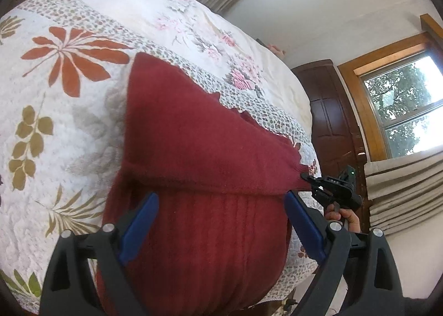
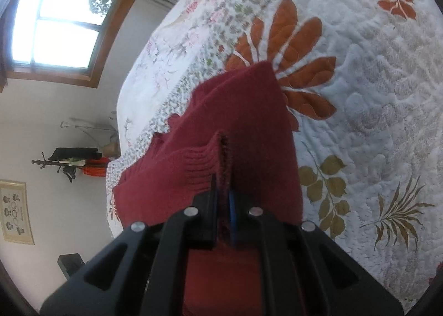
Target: Fold small clothes
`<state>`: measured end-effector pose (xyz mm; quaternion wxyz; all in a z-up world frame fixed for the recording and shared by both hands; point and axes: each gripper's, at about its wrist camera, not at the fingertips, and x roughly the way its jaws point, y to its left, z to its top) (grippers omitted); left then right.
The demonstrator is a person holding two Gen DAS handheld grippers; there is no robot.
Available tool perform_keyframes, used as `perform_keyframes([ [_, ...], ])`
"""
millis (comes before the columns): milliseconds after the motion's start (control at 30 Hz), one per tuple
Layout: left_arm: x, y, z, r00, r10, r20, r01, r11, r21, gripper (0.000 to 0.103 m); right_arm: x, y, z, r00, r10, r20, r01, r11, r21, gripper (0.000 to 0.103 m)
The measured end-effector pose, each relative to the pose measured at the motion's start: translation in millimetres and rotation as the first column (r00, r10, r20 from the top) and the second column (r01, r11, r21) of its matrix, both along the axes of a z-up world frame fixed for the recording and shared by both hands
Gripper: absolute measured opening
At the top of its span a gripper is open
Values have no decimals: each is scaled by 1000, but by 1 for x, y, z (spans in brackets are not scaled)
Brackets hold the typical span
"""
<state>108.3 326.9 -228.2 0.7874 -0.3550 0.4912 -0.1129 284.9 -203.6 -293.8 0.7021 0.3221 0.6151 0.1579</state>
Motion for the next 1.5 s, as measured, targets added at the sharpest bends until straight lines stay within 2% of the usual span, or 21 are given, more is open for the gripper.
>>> perform_keyframes([
  [67,0,-1,-3,1000,-5,-3,5,1000,1,92,-1,-2,-5,1000,-16,-8,16,1000,-16,5],
  [200,2,-4,-7,1000,-19,-14,19,1000,3,92,-2,-5,-11,1000,-17,-13,17,1000,8,6],
  [233,3,-5,-8,1000,-23,-18,23,1000,5,92,-2,-7,-10,1000,-22,-14,23,1000,21,9],
  [267,5,-5,-9,999,-26,-23,26,1000,4,92,-2,-12,-8,999,-40,-12,40,999,18,14],
  [333,10,-2,-10,999,-26,-26,26,1000,-1,95,-5,-28,5,995,-94,21,95,995,-22,15],
  [400,17,3,-9,1000,-18,-17,18,1000,-11,96,-9,-36,21,991,-122,60,123,992,-8,15],
  [500,32,13,-12,1000,0,-2,0,1000,-27,96,-11,-17,32,995,-40,92,40,999,-2,15],
  [600,48,19,-21,1000,18,-11,-19,998,-60,96,-13,4,20,998,17,59,-17,1000,-4,15],
  [700,65,21,-36,999,31,-44,-34,997,-65,96,-17,9,-3,1000,15,15,-15,999,-30,14],
  [733,70,20,-43,998,31,-61,-35,997,-63,96,-19,7,-9,1000,4,4,-4,999,-32,4],
  [767,73,19,-50,997,25,-79,-30,998,-59,96,-20,2,-15,1000,-6,-3,6,999,-37,0],
  [867,76,20,-71,989,26,-147,-34,998,-55,96,-24,-11,-14,999,-35,-1,34,999,-41,0],
  [900,73,22,-72,988,36,-152,-45,997,-58,96,-27,-15,-11,999,-36,8,37,998,-51,5],
  [967,64,29,-64,991,62,-116,-72,994,-82,96,-37,-27,1,999,-37,39,39,996,-75,33],
  [1000,55,34,-57,993,72,-96,-80,993,-85,96,-42,-31,5,998,-35,49,38,997,-74,37],
  [1133,12,52,-48,993,95,-64,-99,994,-55,99,-78,-40,5,999,27,31,-25,997,-68,38],
  [1233,-37,56,-51,997,61,-45,-61,998,-3,99,-118,-46,-4,994,112,10,-111,991,-77,38],
  [1300,-75,53,-58,999,33,-37,-32,999,35,99,-151,-54,-14,989,144,-10,-145,988,-49,48],
  [1367,-107,52,-68,998,26,-52,-25,999,26,99,-178,-64,-19,989,147,-20,-148,988,-47,65],
  [1500,-168,51,-99,990,57,-127,-60,998,-22,99,-236,-90,-38,987,146,-70,-150,987,-59,67],
])
